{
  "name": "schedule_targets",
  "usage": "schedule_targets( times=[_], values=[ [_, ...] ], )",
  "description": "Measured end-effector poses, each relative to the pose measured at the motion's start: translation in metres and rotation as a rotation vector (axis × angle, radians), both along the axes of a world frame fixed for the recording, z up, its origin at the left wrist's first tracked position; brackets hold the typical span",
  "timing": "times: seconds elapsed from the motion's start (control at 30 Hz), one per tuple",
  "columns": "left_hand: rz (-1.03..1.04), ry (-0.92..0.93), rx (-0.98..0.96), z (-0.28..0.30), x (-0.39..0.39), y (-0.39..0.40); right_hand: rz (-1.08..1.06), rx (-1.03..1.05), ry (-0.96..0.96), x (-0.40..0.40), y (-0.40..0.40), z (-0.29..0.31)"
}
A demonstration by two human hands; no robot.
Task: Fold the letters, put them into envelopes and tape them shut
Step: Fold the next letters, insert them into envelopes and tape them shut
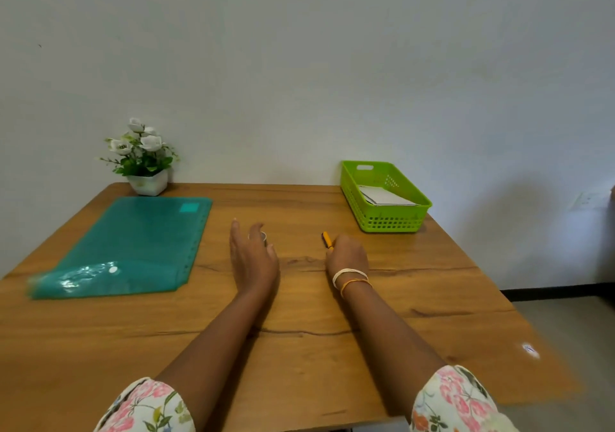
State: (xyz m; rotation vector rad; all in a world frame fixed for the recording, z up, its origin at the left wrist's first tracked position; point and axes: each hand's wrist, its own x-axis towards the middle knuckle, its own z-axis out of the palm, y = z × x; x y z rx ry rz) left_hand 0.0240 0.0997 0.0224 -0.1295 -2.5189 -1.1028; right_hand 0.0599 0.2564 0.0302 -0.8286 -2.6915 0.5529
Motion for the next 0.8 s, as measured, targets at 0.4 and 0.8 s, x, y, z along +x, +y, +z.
schedule_targets(
  times=[0.4, 0.8],
  values=[
    [-0.233, -0.192, 0.094, -0.007, -0.094, 0.046, -0.004, 0.037, 0.090, -0.086, 0.030, -0.007],
    [-0.288, -0.198, 0.046, -0.018, -0.157, 0.111, -0.070, 0.027, 0.148, -0.139, 0.063, -0.017]
  ],
)
